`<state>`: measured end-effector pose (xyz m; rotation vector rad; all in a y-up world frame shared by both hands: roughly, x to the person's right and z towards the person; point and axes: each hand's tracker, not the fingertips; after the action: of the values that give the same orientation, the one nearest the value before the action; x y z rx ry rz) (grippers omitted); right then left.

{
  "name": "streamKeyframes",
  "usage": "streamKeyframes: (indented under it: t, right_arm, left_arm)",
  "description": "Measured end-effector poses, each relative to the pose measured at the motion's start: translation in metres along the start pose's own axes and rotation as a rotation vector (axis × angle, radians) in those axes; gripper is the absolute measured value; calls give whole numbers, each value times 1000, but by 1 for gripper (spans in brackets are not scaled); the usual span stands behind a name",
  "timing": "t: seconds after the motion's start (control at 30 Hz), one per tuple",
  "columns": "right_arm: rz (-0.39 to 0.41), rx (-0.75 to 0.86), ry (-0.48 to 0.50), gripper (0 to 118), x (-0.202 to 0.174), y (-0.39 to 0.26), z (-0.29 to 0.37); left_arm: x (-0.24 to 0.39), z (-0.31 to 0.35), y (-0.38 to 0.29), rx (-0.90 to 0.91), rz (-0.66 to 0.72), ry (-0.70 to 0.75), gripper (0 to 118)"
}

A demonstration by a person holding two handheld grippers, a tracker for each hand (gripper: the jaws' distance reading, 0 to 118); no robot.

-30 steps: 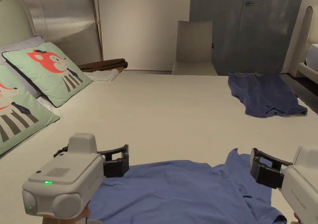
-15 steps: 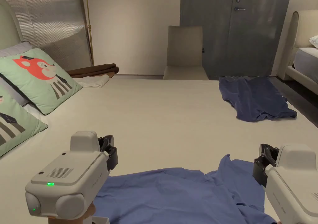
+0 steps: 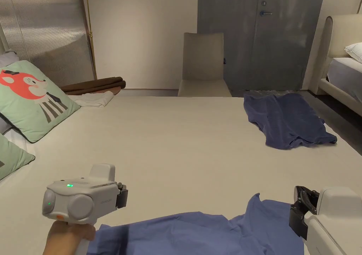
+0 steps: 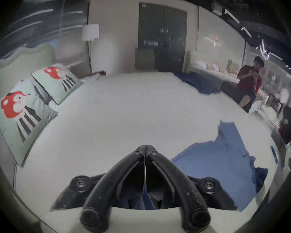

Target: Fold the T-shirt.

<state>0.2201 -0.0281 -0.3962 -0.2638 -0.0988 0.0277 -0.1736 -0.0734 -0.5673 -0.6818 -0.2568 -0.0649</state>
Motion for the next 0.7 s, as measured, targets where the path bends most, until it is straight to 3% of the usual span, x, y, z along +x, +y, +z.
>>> streamKeyframes:
  t: [0.1,0.13,0.17,0.2,0.23,0.27,0.43,0.5,0.53,0.6,0.67,0.7]
  right_arm:
    - [5,-31,1,0,2,-4,-15]
    - [7,-42,0,0,3,-6,-20]
    - [9,-53,-1,0,3,-9,-25]
    - [6,-64,-1,0,4,-11,-28]
    - [3,-75,1,0,5,-14,-31]
    - [0,-86,2,0,6,-16,-34]
    - [-3,-133,4,0,5,-29,-43]
    - [-10,-147,11,0,3,-33,-44]
    - [-16,-152,16,0,2,-35,-45]
    - [-21,-161,23,0,0,-39,-46]
    - [-24,-179,28,0,2,-41,-51]
    - [-33,-189,32,0,4,-42,-54]
  left_arm:
    - [-17,-35,-4,-119,45,-16,3]
    - [-24,-45,-8,-172,88,-10,18]
    - [-31,-53,-12,-206,134,-18,58]
    - [-36,-58,-16,-224,153,-24,89]
    - [-39,-62,-22,-244,168,-19,108]
    - [-42,-66,-27,-272,150,-1,112]
    - [-50,-67,-47,-274,145,28,110]
    - [-53,-73,-54,-315,170,0,103]
    - [-53,-76,-57,-333,167,0,90]
    - [-50,-81,-66,-349,154,2,43]
    - [-44,-78,-71,-328,148,1,35]
    - [-41,-73,-69,-296,135,22,21]
